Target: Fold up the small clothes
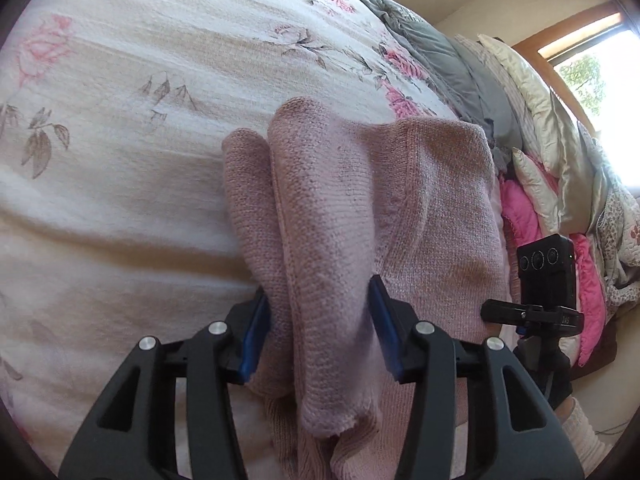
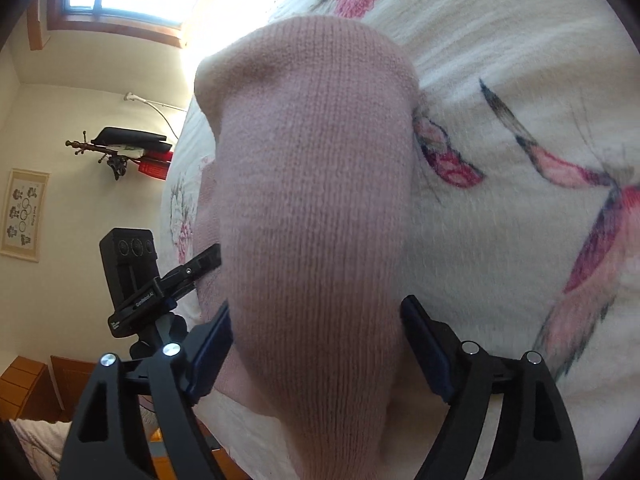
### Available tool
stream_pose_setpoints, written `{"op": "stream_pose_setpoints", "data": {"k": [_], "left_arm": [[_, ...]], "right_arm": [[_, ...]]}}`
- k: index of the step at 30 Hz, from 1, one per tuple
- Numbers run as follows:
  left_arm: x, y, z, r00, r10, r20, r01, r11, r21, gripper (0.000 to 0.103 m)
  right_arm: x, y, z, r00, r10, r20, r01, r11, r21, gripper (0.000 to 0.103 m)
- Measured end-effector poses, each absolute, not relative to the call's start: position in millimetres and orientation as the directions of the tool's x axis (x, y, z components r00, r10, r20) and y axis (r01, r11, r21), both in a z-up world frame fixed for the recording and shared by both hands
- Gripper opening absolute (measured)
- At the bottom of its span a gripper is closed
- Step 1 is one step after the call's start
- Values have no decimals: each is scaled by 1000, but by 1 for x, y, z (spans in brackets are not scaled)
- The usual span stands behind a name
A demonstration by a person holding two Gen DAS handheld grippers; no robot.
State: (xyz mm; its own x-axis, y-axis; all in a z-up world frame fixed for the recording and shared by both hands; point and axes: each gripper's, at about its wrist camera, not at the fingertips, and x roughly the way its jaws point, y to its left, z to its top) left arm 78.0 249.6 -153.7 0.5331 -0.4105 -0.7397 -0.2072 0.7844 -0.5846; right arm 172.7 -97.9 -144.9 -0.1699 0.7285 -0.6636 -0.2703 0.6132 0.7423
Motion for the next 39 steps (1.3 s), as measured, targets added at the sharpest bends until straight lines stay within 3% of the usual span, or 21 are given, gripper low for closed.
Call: {"op": "stream_pose_setpoints", "data": {"k": [3,6,13,15,16,20,23,33,36,38,39], "left_arm": [[55,242,-136,537,-349,-768,-204,829,-520,47],[30,230,-130,539,-366,-758,-194,822,-535,52],[6,204,-155,492,-361,-792,-223,827,-516,55],[6,204,-163,473,-331,-816,-245,841,-483,55],[6,204,-165,467,-316,-826,-251,848,-466,55],[6,207,-167,453,-274,-848,-266,867,-422,56],[6,205,-167,443,-254,-860,-263,880,-395,57],[9,205,-178,417,-243,-876,-257,893,-370,61],[9,202,-170,407,-223,-886,-259,902,-347,63],[7,198,-166,399,-224,-889,-256,904,-343,64],[6,196,-163,396,-222,-891,-257,905,-339,66]], "right_arm": [[150,-112,-144,-172,729,-662,-253,617,745,84],[126,-122,-149,-179,717,-674,-241,632,736,84],[103,-104,-157,-165,721,-673,-222,638,737,81],[103,-100,-157,-169,714,-680,-235,641,731,65],[103,-100,-157,-181,716,-674,-237,634,737,50],[103,-98,-144,-158,674,-722,-293,666,686,35],[98,-97,-132,-134,654,-745,-322,682,657,31],[95,-97,-152,-127,619,-775,-267,731,628,34],[86,-93,-136,-83,566,-820,-315,766,560,52],[81,-93,-128,-53,527,-848,-331,792,513,71],[78,-92,-123,-36,517,-855,-340,798,497,73]]}}
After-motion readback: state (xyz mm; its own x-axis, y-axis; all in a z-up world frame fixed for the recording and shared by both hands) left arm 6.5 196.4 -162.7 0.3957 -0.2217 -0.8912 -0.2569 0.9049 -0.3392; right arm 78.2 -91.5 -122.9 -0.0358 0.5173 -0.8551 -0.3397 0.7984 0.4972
